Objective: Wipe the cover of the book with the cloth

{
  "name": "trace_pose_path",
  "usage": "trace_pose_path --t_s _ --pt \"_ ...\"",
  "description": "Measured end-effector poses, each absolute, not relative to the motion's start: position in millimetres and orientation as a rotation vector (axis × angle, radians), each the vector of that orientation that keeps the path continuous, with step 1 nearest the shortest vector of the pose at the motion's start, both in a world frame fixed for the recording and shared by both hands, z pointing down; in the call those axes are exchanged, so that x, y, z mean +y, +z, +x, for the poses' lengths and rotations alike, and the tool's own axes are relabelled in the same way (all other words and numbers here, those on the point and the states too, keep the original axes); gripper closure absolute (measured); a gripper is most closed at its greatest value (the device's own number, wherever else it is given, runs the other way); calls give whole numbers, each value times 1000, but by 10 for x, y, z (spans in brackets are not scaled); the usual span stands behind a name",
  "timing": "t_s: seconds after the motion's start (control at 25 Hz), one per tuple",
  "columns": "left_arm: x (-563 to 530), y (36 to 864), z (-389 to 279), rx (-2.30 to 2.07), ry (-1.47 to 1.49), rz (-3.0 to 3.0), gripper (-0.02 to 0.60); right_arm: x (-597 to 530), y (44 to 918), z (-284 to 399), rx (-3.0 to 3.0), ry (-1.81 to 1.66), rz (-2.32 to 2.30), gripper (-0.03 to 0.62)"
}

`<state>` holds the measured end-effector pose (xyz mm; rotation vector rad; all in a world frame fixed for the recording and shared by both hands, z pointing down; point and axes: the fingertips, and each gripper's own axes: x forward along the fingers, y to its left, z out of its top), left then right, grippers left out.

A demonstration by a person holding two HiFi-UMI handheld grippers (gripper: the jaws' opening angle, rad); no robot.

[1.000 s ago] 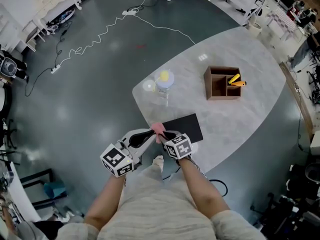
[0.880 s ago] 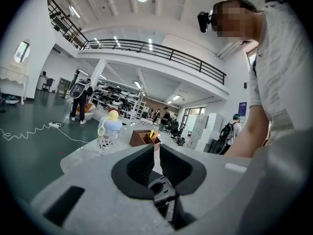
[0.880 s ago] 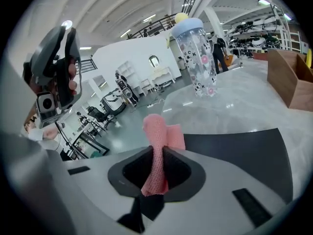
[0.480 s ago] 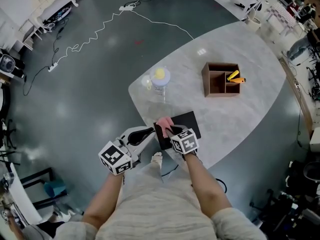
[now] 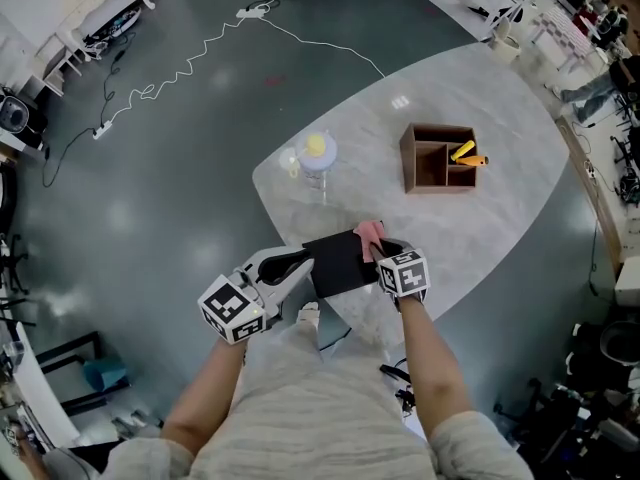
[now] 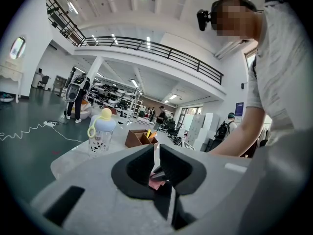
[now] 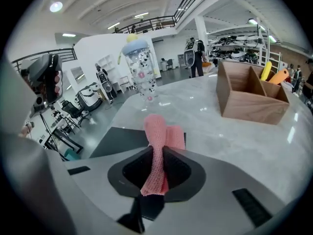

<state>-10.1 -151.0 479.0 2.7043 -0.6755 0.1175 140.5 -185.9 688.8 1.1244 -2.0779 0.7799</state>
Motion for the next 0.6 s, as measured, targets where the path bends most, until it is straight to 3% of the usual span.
trace_pose_path --t_s 0.32,0.6 --pt "-1498 4771 -82 -675 106 2705 535 -1856 6744 2152 -1778 526 1249 539" --pt "-1469 4744 -48 -656 89 2714 535 -1567 6765 1975 -1702 459 1254 539"
